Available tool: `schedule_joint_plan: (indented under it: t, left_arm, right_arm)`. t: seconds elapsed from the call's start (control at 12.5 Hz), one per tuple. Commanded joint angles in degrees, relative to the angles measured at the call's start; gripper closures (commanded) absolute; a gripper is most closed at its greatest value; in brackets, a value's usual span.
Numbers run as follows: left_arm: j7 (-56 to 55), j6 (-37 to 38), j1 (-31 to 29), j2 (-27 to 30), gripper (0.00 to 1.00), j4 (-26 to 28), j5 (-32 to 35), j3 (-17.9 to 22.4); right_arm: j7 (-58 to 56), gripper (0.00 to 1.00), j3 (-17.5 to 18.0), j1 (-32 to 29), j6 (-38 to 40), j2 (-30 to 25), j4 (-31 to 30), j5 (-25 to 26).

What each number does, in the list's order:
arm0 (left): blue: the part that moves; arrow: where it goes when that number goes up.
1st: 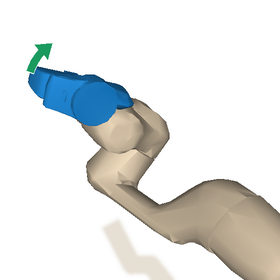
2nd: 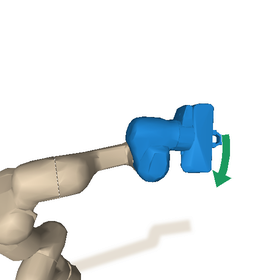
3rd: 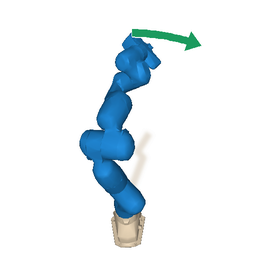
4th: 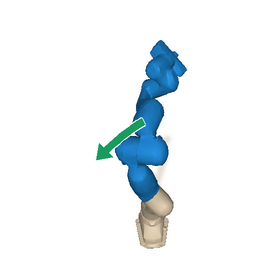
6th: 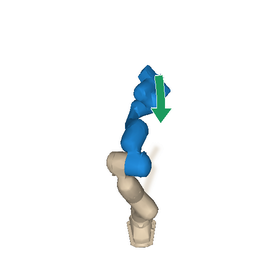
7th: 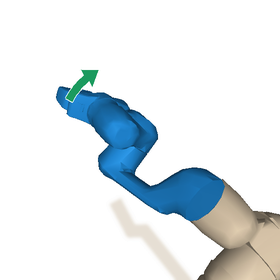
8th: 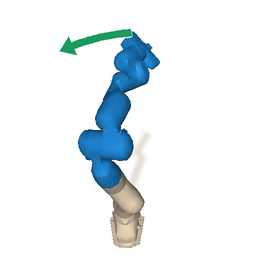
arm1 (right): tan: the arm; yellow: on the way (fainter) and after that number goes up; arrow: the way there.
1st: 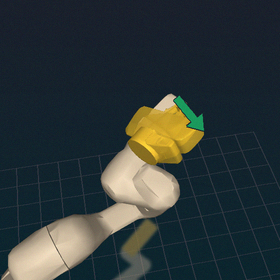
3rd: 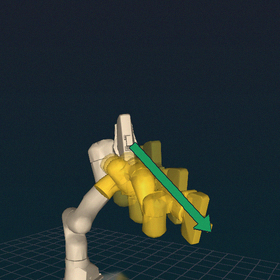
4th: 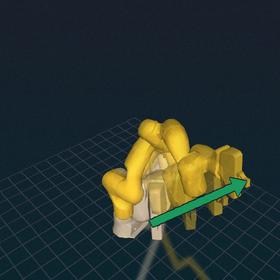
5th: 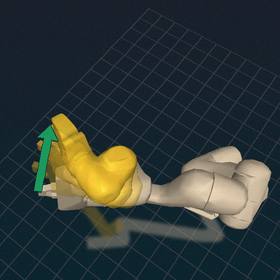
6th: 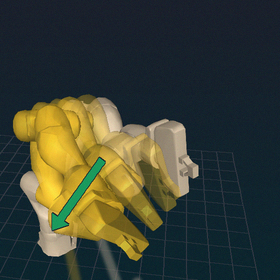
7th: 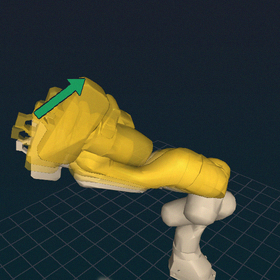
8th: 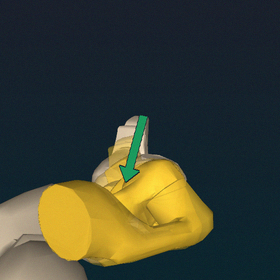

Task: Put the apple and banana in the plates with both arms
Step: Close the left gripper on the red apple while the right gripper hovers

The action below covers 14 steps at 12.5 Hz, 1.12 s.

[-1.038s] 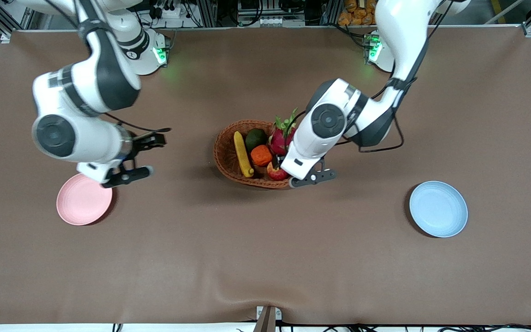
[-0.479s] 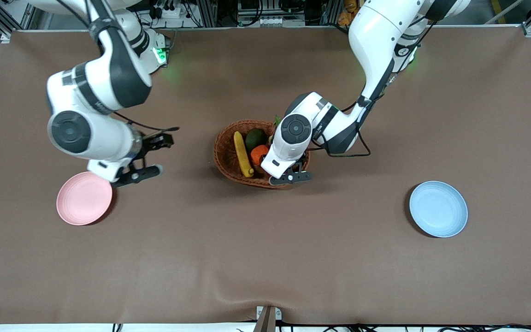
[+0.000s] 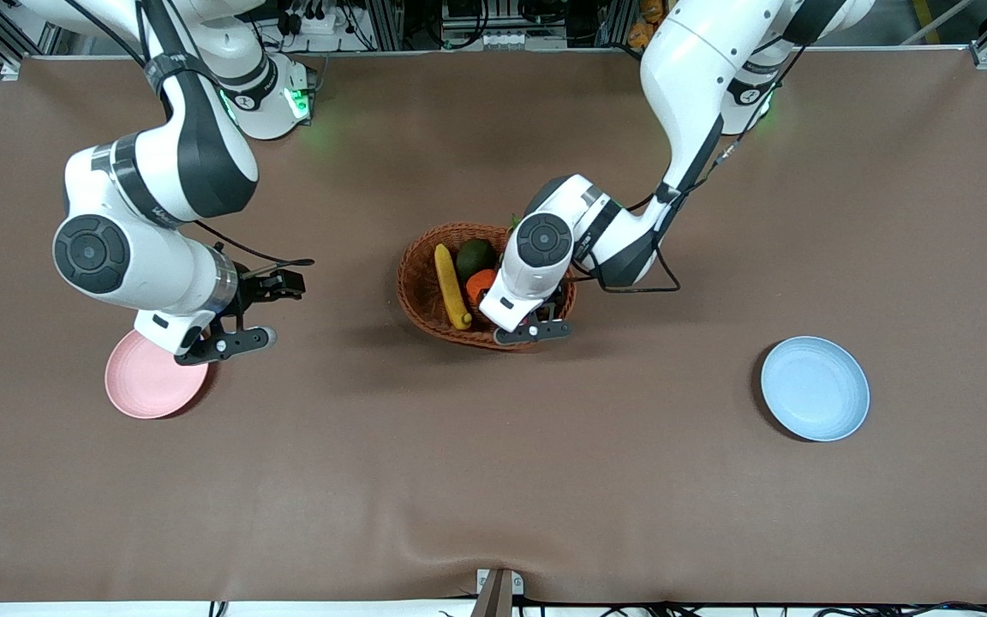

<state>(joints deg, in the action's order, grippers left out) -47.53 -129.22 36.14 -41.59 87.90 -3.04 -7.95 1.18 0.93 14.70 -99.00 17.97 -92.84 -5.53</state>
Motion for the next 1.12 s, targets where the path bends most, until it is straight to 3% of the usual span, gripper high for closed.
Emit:
schedule_joint_plan:
  t: [0.0,0.24,0.64,1.04]
  left_arm:
    - [-0.19,-1.04,0.25,-1.22,0.0,-1.24,3.9,0.66]
    - [-0.19,-1.04,0.51,-2.0,0.0,-1.24,4.18,0.66]
    - [-1.34,-1.04,0.68,-2.18,0.0,-1.15,3.57,0.66]
    - [-1.34,-1.04,1.03,-2.88,0.17,-1.24,3.57,0.57]
  right_arm:
    - [-0.74,0.0,0.39,-0.11,-1.02,-0.91,-0.77,0.26]
    - [-2.66,0.0,0.66,1.72,-6.19,-0.74,-0.15,0.08]
    - [-8.46,0.0,0.74,2.43,-7.0,-0.13,0.11,-0.53]
    - [-8.65,0.0,0.66,2.09,-6.82,0.05,-0.24,-0.53]
